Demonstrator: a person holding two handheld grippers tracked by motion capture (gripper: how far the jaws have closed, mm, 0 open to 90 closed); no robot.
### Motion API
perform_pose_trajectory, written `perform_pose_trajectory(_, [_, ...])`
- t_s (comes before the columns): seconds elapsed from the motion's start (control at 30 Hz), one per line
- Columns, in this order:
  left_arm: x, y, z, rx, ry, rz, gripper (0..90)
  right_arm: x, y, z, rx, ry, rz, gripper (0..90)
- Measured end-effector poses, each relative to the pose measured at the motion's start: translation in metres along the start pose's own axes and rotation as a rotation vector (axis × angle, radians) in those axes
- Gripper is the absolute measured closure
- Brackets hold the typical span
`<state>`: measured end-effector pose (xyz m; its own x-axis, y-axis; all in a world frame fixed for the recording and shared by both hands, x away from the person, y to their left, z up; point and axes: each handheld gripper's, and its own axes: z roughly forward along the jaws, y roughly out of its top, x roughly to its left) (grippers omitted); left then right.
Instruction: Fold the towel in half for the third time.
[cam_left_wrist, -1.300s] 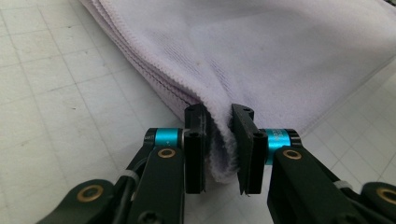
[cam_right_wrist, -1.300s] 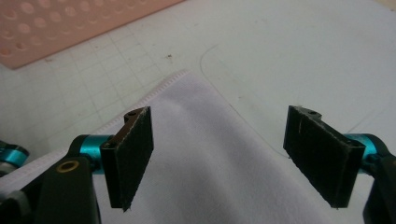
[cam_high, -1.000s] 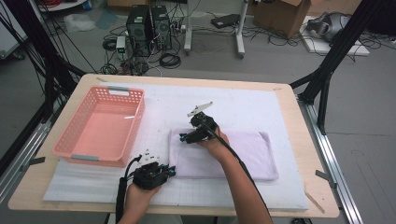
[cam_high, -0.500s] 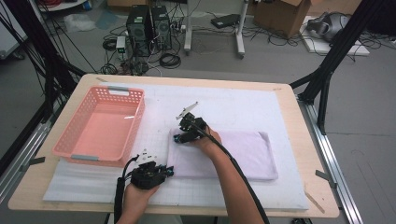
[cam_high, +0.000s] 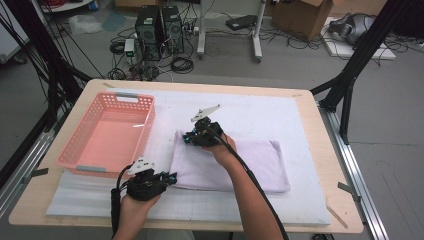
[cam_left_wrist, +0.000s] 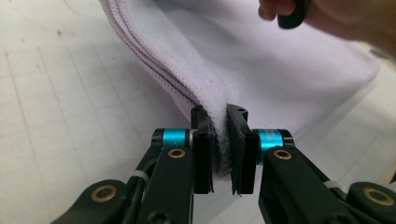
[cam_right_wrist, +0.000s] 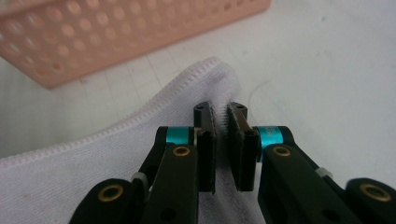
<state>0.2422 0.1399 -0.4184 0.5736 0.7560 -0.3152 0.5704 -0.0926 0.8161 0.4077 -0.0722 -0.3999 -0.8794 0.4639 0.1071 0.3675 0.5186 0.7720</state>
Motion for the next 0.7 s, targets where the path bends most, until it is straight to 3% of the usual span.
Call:
perform_pose_trajectory(0.1, [-0.003, 0.003, -0.001, -0.023, -0.033, -0.005, 81.2, -0.001, 0.002, -0.01, -0.048, 0.011, 0.007, 82.8])
perform_pose_trajectory(0.4, [-0.024, 0.019, 0.014, -0.063, -0.126, -0.003, 81.2, -0.01, -0.004, -0.05, -0.094, -0.011, 0.019, 83.0])
perform_pose_trajectory(0.7, [-0.049, 0.038, 0.046, -0.026, -0.176, 0.032, 81.1, -0.024, -0.023, -0.089, -0.09, -0.083, 0.034, 83.0])
